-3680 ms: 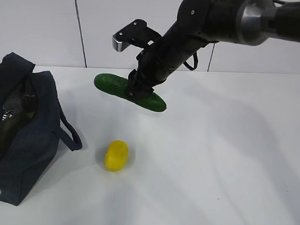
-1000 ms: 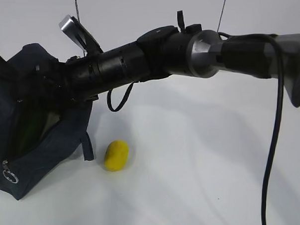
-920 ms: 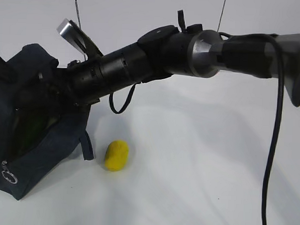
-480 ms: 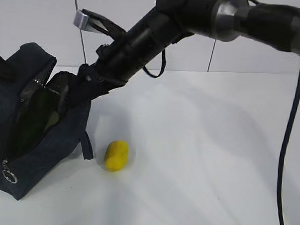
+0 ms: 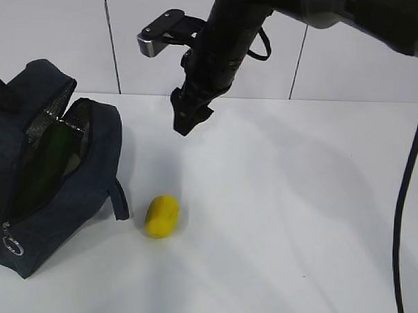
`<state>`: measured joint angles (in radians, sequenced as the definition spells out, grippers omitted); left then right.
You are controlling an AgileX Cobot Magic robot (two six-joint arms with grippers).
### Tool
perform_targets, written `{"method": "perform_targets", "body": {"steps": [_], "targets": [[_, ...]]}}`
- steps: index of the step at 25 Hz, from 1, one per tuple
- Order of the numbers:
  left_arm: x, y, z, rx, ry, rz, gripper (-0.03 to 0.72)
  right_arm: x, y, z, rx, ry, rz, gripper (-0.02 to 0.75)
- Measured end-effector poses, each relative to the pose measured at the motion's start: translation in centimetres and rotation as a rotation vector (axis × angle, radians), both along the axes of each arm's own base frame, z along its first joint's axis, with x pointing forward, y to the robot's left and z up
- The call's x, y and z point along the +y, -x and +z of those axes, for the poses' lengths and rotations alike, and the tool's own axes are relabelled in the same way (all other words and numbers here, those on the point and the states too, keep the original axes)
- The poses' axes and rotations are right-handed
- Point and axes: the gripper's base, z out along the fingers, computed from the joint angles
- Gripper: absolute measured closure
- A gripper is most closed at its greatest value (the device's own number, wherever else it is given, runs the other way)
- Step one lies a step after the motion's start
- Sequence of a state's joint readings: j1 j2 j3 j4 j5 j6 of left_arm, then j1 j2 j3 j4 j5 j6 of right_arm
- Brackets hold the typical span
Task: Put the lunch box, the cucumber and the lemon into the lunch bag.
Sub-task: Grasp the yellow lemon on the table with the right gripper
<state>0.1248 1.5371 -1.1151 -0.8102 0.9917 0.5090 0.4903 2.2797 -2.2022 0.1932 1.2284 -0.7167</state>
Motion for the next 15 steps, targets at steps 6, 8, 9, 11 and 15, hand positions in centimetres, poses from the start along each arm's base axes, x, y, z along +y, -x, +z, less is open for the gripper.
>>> {"method": "perform_targets", "body": {"steps": [6,8,9,11,15], "targets": [[0.0,0.0,0.0,0.002,-0.002,-0.002,0.694,-1.1,-0.5,-0.2,-0.01,0.082,-0.185,0.168],[0.0,0.0,0.0,0.002,-0.002,-0.002,0.694,-1.3,-0.5,0.0,-0.001,0.073,-0.264,0.168],[0.0,0.0,0.0,0.002,-0.003,-0.003,0.694,-1.4,-0.4,0.5,0.004,0.059,-0.316,0.168],[0.0,0.0,0.0,0.002,-0.003,-0.003,0.694,-1.7,0.0,1.9,0.009,0.019,-0.408,0.168],[0.0,0.0,0.0,0.003,-0.002,-0.004,0.694,-2.4,2.3,5.5,0.037,-0.074,-0.502,0.168]]}}
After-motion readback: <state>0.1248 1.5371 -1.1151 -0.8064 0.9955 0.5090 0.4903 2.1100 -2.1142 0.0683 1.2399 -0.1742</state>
